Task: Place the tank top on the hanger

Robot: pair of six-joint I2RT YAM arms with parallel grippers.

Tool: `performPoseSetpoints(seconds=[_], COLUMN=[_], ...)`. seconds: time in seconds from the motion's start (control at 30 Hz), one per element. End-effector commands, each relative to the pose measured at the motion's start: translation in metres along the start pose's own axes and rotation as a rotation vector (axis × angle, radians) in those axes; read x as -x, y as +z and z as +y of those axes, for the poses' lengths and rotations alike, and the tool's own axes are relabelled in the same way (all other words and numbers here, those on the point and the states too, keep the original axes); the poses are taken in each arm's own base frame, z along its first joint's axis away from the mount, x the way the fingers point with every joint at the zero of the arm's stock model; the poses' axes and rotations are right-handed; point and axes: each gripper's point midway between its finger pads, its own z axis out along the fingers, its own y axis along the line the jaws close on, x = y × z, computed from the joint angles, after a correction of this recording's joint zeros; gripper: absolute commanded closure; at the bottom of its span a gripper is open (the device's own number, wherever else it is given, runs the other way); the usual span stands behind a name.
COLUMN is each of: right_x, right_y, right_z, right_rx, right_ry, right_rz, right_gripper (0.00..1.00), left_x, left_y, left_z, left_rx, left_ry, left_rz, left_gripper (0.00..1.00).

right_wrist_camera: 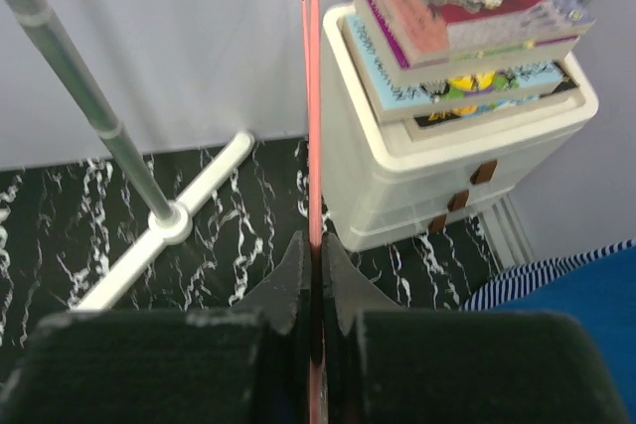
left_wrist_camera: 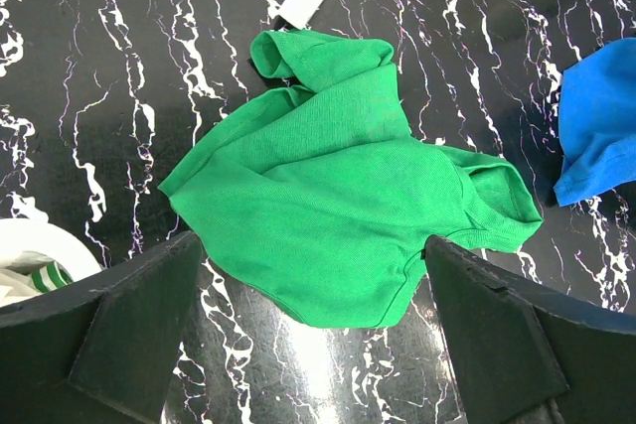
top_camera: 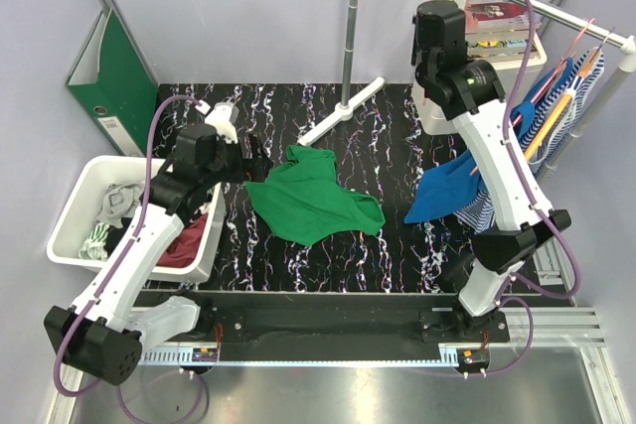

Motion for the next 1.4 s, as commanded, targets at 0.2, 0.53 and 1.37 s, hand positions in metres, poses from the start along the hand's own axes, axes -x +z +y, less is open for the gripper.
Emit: performPoseSetpoints(seconds=[0.2, 0.53, 1.37], right_x=[0.052, 0.032, -0.039], right_y=[0.011, 0.031, 0.016], right_z=[-0.018, -0.025, -0.001], right_rx=[-0.023, 0.093, 0.309], right_ry=[0.053, 0.090, 0.073], right_rz=[-0.100, -0.004, 0.174], right_gripper=[1.00, 1.00, 1.00], left_x=[0.012, 0.011, 0.002], left_y=[0.000, 0.000, 0.009], left_z=[-0.009, -0.011, -0.008], left_rx=[-0.045, -0.054, -0.006], left_ry=[0.011, 0.011, 0.064], left_rz=[-0.048, -0.042, -0.015], left_gripper=[0.01, 0.01, 0.01])
